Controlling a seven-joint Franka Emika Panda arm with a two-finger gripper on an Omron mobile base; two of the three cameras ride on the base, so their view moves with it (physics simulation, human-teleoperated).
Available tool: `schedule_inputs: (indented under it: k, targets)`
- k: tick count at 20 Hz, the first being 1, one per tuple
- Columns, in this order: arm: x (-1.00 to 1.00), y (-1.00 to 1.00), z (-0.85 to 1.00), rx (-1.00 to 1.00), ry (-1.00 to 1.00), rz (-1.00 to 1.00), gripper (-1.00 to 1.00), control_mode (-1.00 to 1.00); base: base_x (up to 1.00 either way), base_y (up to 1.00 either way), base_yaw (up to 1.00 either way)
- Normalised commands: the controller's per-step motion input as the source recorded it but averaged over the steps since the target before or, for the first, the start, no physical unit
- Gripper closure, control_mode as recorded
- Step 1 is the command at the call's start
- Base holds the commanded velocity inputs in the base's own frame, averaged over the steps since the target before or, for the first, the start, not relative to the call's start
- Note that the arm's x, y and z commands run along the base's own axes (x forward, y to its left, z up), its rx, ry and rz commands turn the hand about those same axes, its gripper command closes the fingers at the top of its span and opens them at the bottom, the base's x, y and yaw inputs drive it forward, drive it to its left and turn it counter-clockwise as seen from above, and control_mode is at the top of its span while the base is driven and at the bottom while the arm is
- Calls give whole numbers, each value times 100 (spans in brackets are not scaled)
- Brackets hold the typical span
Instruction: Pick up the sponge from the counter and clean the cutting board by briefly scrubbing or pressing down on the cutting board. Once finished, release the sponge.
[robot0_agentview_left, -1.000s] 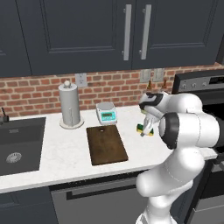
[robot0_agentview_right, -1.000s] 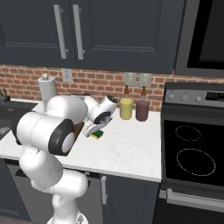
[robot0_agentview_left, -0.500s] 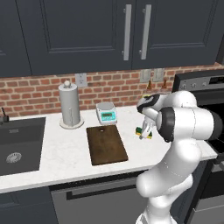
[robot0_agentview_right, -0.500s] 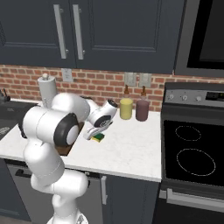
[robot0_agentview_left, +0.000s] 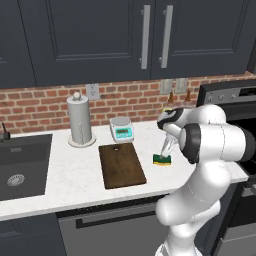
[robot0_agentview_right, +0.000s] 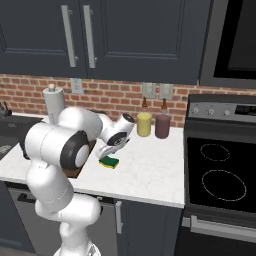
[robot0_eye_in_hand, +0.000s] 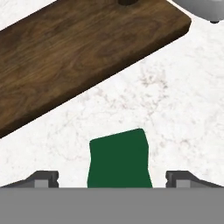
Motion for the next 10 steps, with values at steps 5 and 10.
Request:
schedule_inputs:
  k: [5, 10]
  targets:
    - [-15, 9, 37, -2, -6, -2, -100, -100, 0, 0, 0]
    - [-28, 14, 73, -3, -5, -23, -100, -100, 0, 0, 0]
